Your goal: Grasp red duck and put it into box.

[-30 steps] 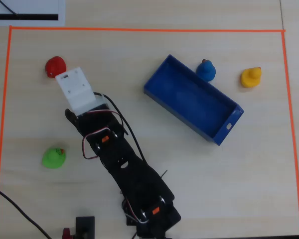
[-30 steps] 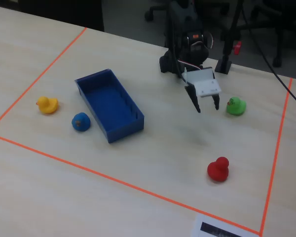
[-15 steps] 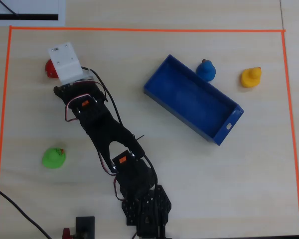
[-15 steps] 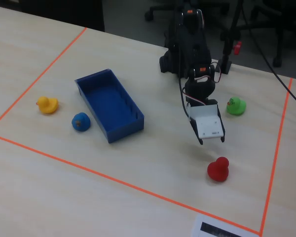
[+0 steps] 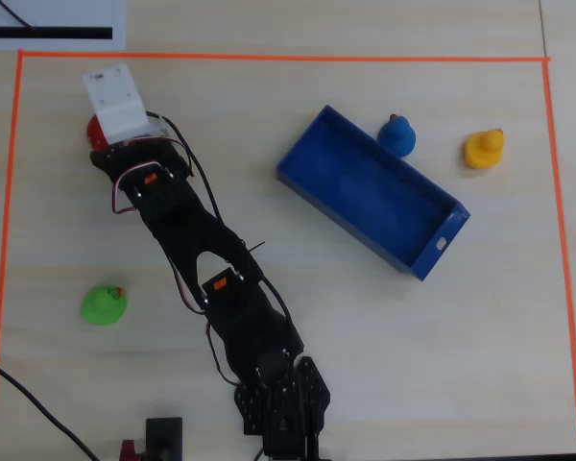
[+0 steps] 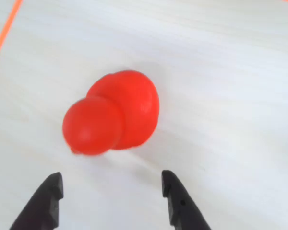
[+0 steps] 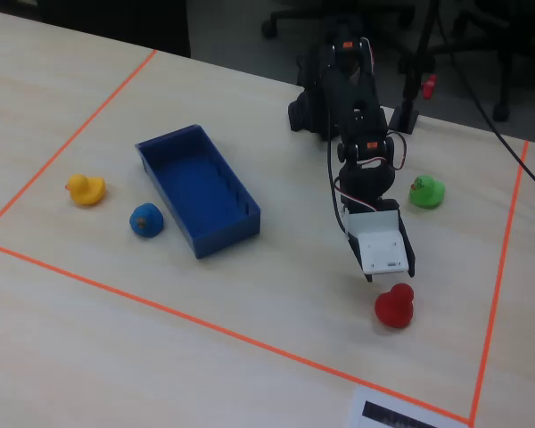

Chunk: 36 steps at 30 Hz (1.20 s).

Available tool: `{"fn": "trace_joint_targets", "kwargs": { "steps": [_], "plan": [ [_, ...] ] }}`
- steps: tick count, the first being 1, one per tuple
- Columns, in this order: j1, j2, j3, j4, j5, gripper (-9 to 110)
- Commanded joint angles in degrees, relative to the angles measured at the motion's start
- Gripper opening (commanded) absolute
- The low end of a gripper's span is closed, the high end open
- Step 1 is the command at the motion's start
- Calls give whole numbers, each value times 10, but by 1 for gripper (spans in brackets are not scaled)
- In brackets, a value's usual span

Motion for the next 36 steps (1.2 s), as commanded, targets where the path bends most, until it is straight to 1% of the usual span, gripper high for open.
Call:
{"fn": "trace_joint_targets", "kwargs": {
  "steps": [1, 11, 15, 25, 26, 27, 29, 32, 36],
  "plan": [
    [-7, -11, -64, 2, 4, 29],
    [-18, -88, -158, 23, 22, 30],
    [-19, -132, -219, 23, 10, 30],
    [-2, -186, -285, 18, -11, 29],
    [0, -189, -287, 16, -15, 28],
    [2, -192, -288, 15, -28, 24],
    [4, -195, -289, 17, -47, 15],
    [7, -195, -292, 20, -48, 0],
    [11, -196, -294, 30, -51, 0]
  ]
}}
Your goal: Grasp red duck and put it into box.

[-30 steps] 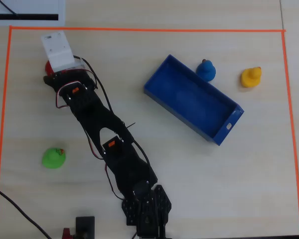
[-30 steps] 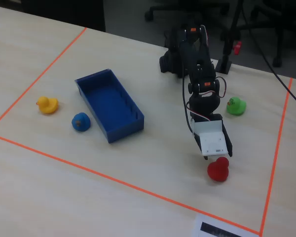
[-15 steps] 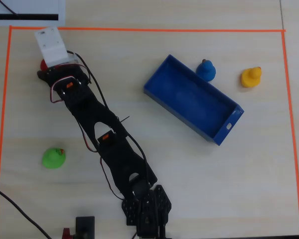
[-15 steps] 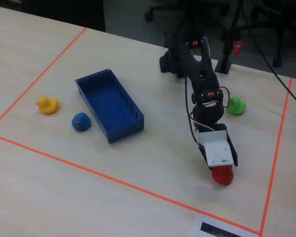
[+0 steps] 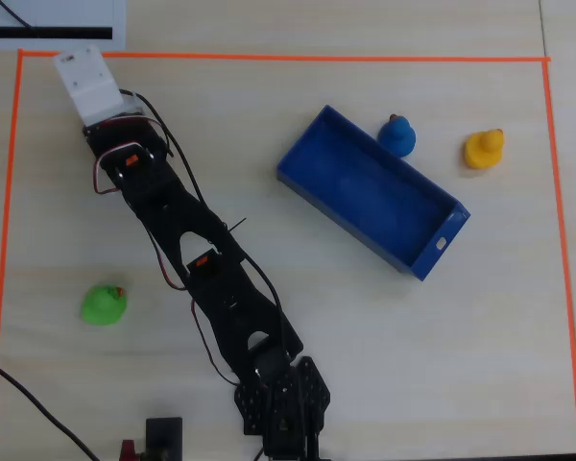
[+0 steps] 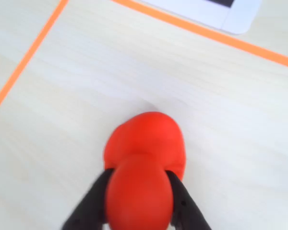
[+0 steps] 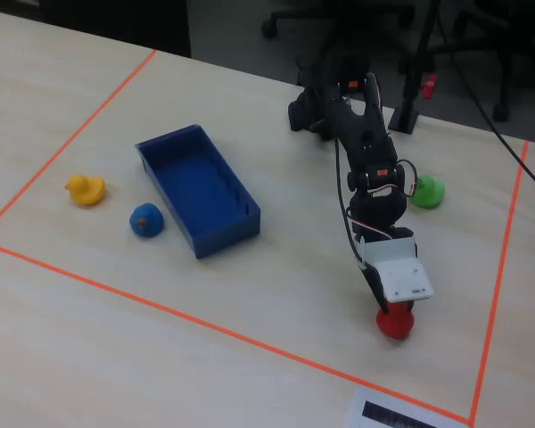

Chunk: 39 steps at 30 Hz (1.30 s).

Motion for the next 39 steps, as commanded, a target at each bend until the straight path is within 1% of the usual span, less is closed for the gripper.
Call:
{"fn": "trace_joint_targets", "kwargs": {
  "steps": [1, 6, 10, 14, 17, 22, 27, 31, 34, 36, 39],
  "plan": [
    [18, 6, -25, 11, -10, 0],
    [24, 13, -27, 76, -18, 0],
    [39, 41, -45, 96, -6, 0],
    [72, 98, -115, 190, 31, 0],
    [114, 170, -126, 262, 52, 0],
    [225, 294, -104, 357, 56, 0],
    [388, 422, -15, 409, 15, 0],
    [528, 501, 85, 394, -32, 0],
    [612, 537, 158, 379, -54, 0],
    [650, 550, 202, 372, -54, 0],
    [679, 556, 269, 376, -45, 0]
  ]
}}
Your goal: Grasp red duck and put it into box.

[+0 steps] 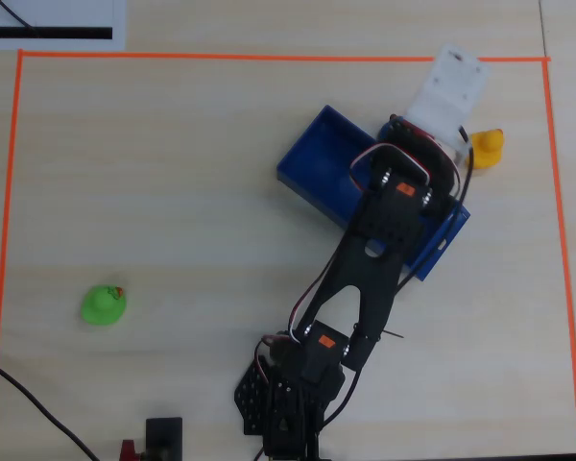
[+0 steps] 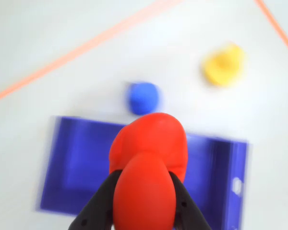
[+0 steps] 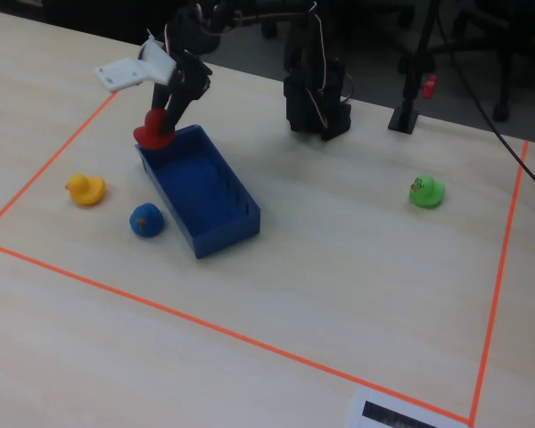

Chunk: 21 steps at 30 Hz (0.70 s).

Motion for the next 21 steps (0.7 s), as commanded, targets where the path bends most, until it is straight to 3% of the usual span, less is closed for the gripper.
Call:
{"fn": "trace_joint_targets", "kwargs": {
  "steps": [1, 21],
  "plan": [
    [39, 29, 77, -13, 11, 0],
    [34, -27, 231, -157, 28, 4]
  ]
}}
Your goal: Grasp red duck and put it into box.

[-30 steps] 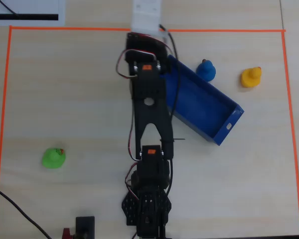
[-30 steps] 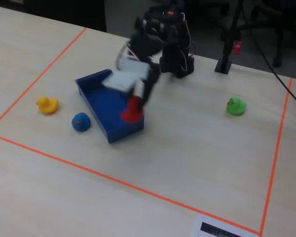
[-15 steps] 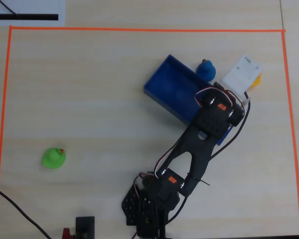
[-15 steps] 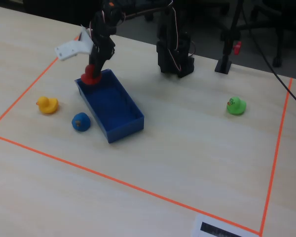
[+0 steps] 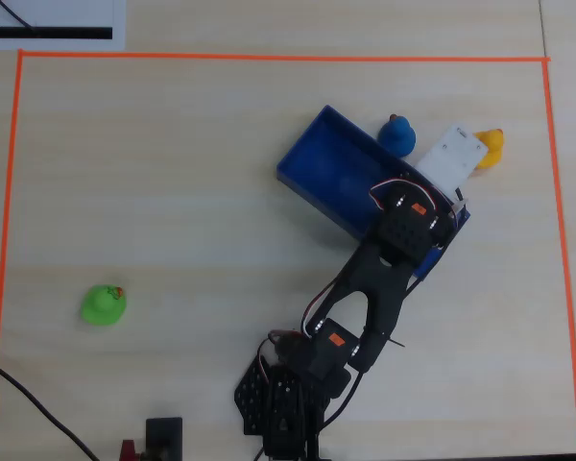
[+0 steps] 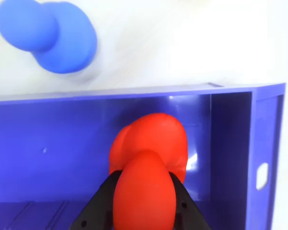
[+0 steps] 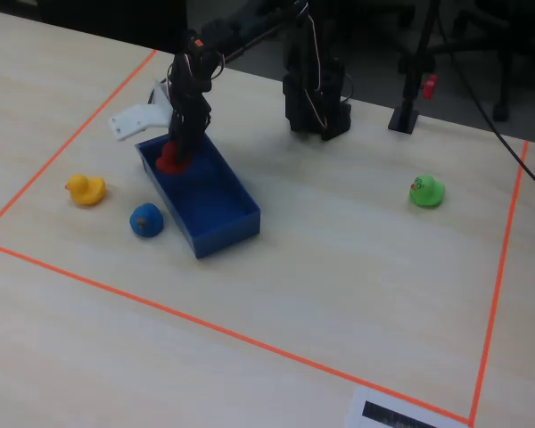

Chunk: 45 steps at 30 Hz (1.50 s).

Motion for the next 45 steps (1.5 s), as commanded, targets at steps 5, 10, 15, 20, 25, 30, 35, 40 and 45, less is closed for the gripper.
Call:
{"fn": "trace_joint_targets", "kwargs": {
  "steps": [5, 10, 15, 20, 25, 30, 35, 40, 45],
  "plan": [
    [-12, 21, -3, -5, 3, 25],
    [-13, 40, -25, 25, 4, 28],
    [-12, 76, -52, 46, 3, 25],
    [-56, 131, -163, 73, 77, 0],
    [-182, 224, -182, 164, 108, 0],
    [-315, 448, 131, 95, 79, 1],
    [-342, 687, 396, 163, 11, 0],
    [-361, 874, 569, 245, -22, 0],
    [-395, 946, 630, 301, -18, 0]
  ]
}}
